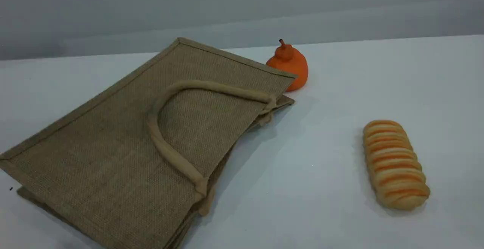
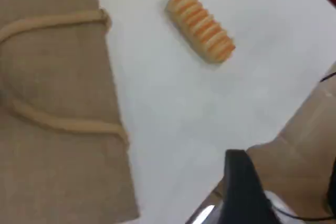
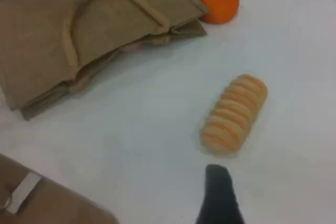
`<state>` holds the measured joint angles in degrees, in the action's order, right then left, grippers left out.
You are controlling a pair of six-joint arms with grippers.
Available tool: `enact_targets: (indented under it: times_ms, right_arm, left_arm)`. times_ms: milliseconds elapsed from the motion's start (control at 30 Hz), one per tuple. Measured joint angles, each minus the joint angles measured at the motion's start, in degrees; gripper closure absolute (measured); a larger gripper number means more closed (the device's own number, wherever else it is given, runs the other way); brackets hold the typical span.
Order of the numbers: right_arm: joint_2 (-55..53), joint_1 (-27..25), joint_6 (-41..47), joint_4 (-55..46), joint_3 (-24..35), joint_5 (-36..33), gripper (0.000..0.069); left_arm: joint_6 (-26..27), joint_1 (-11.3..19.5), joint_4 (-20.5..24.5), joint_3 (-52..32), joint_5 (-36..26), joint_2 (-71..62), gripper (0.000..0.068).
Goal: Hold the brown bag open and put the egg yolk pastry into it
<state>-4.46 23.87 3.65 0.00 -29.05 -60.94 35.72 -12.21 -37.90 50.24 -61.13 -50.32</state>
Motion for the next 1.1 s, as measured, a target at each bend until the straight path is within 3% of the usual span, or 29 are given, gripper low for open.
enact_targets:
  times_ms: [533, 767, 867, 1100]
  right_arm:
    - [0.0, 0.0, 0.2, 0.0, 0.0, -0.1, 0.0259]
    - [0.0, 0.0, 0.2, 0.0, 0.0, -0.1, 0.0259]
    - [0.0, 0.0, 0.2, 0.0, 0.0, -0.1, 0.0259]
    - [0.0, 0.0, 0.2, 0.0, 0.0, -0.1, 0.0259]
  left_arm:
    - [-20.4, 0.1, 23.8, -11.4, -1.5, 32.3, 0.0328]
    - [-32.0, 0.1, 35.9, -15.2, -2.4, 36.0, 0.0328]
    - [-35.0, 0.1, 37.9, -16.8, -2.4, 35.9, 0.0328]
    - [-35.2, 0.1, 37.9, -20.3, -0.3, 35.9, 0.0328]
